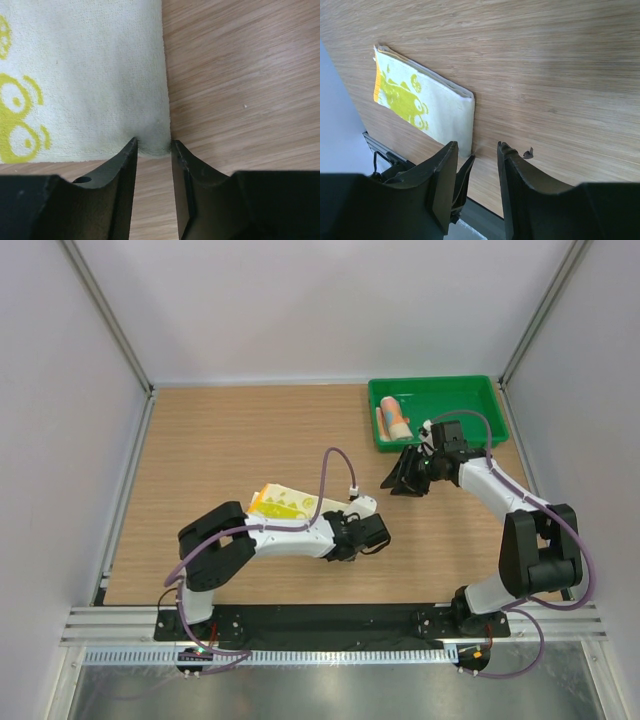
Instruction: Roll the towels
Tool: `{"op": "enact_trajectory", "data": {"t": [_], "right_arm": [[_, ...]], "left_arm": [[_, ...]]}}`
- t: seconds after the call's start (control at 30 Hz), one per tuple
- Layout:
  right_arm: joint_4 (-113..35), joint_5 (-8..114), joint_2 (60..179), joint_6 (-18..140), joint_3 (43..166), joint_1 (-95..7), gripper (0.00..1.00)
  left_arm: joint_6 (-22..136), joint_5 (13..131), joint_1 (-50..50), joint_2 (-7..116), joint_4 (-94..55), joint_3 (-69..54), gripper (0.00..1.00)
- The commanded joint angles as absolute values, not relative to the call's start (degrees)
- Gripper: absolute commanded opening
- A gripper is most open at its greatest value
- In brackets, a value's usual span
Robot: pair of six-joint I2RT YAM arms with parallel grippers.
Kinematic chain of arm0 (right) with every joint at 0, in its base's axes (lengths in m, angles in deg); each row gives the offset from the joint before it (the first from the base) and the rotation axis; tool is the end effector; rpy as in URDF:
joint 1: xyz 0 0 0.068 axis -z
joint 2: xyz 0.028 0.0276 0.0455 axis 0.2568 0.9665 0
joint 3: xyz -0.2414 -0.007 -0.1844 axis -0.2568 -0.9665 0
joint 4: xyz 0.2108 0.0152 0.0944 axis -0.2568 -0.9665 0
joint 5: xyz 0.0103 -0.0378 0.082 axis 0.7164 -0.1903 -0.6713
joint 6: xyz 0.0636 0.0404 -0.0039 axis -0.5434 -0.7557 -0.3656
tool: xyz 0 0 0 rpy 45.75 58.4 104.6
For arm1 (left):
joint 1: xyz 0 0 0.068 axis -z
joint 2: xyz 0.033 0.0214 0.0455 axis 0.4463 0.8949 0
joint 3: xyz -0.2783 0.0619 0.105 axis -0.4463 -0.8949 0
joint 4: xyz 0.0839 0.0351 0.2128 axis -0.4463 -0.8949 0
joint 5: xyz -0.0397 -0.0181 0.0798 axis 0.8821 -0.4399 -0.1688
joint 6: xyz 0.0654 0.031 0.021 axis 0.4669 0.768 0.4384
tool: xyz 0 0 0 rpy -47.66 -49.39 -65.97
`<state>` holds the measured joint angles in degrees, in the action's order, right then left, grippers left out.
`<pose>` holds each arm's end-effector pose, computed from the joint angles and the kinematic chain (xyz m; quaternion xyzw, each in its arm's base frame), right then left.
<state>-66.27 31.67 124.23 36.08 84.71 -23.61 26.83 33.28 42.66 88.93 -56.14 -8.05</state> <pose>0.2729 0.0730 0.2443 0.1169 0.9262 0.3163 0.1688 0.1587 -0.3268 0.1841 0.1893 0.9363 0.0283 0.2946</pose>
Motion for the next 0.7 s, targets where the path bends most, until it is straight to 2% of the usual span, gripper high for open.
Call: {"op": "enact_trajectory", "data": {"t": [0.0,0.1,0.13,0.17,0.33,0.5,0.67], "right_arm": [[-66.5,29.9,122.1,36.5,85.5,-23.6,0.44],[-65.3,27.7,122.1,35.6,84.4,-23.7,0.45],[-65.1,26.7,122.1,35.5,84.0,-23.6,0.49],[-65.0,25.6,122.8,35.5,83.4,-23.7,0.51],[-64.1,25.3,125.7,35.5,81.7,-27.0,0.71],[-58.4,27.7,128.8,31.7,80.7,-35.5,0.73],[-53.4,28.5,134.4,28.3,81.7,-38.8,0.71]], "left_arm": [[26.4,36.3,41.9,90.0,-51.1,-11.7,0.34],[26.4,36.9,41.4,89.3,-50.6,-12.5,0.21],[26.3,36.8,41.3,88.7,-50.6,-12.7,0.12],[26.4,36.8,41.3,88.2,-50.6,-13.0,0.10],[27.6,37.2,40.8,83.6,-50.2,-14.3,0.06],[28.2,38.3,40.6,80.2,-49.9,-15.2,0.04],[28.0,38.9,40.5,77.1,-50.4,-15.9,0.02]]}}
